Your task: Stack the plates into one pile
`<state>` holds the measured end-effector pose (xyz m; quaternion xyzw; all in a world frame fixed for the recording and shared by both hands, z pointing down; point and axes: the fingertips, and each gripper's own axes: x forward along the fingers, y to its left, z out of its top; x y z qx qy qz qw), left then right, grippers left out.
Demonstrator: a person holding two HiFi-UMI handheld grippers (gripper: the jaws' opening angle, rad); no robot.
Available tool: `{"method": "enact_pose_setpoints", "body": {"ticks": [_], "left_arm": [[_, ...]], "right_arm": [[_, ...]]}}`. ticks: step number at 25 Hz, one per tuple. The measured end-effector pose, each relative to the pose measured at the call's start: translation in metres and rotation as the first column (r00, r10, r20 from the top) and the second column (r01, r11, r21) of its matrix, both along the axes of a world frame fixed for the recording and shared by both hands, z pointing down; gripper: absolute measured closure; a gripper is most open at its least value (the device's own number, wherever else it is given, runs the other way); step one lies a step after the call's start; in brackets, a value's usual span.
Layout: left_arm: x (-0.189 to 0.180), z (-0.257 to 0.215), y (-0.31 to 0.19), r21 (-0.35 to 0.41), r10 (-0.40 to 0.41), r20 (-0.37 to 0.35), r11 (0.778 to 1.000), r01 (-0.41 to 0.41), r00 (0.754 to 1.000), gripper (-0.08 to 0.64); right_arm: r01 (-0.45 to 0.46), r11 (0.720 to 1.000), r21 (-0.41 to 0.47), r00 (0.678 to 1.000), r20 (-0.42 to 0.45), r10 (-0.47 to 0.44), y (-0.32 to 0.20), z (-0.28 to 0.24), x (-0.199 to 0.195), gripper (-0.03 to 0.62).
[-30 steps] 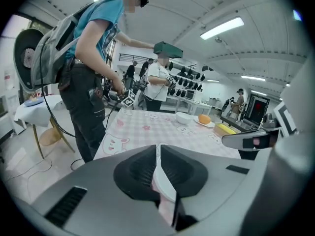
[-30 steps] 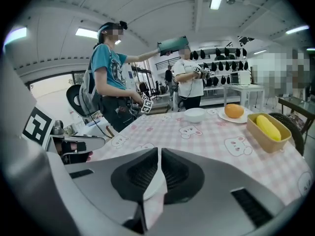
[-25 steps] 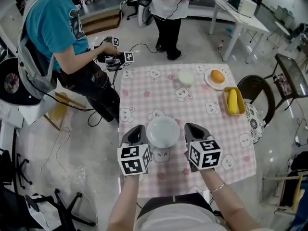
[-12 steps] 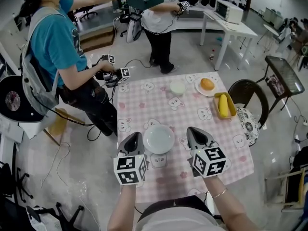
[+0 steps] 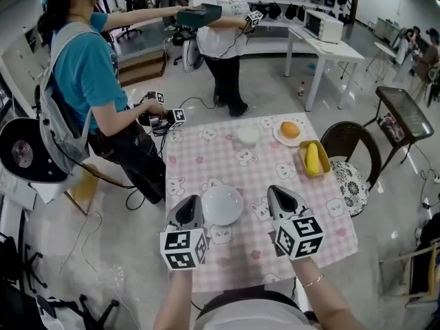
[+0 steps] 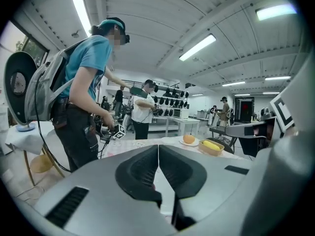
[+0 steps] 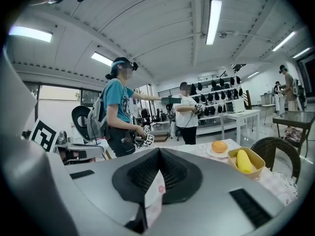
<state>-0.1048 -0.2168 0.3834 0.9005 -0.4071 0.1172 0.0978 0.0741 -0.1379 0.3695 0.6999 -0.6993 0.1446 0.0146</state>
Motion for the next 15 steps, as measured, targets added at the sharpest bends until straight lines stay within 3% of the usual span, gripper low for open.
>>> {"method": "enact_pose_setpoints", "body": {"ticks": [15], "left_arm": [[-0.014,-0.046,0.036,0.010,-0.009,-0.007,1.000,0.010,1.000,0.535]], "right_arm": [[0.039,0.999,0.006,0.999,0.016,-0.039,0.028,-0.044,-0.023,0.588]]}}
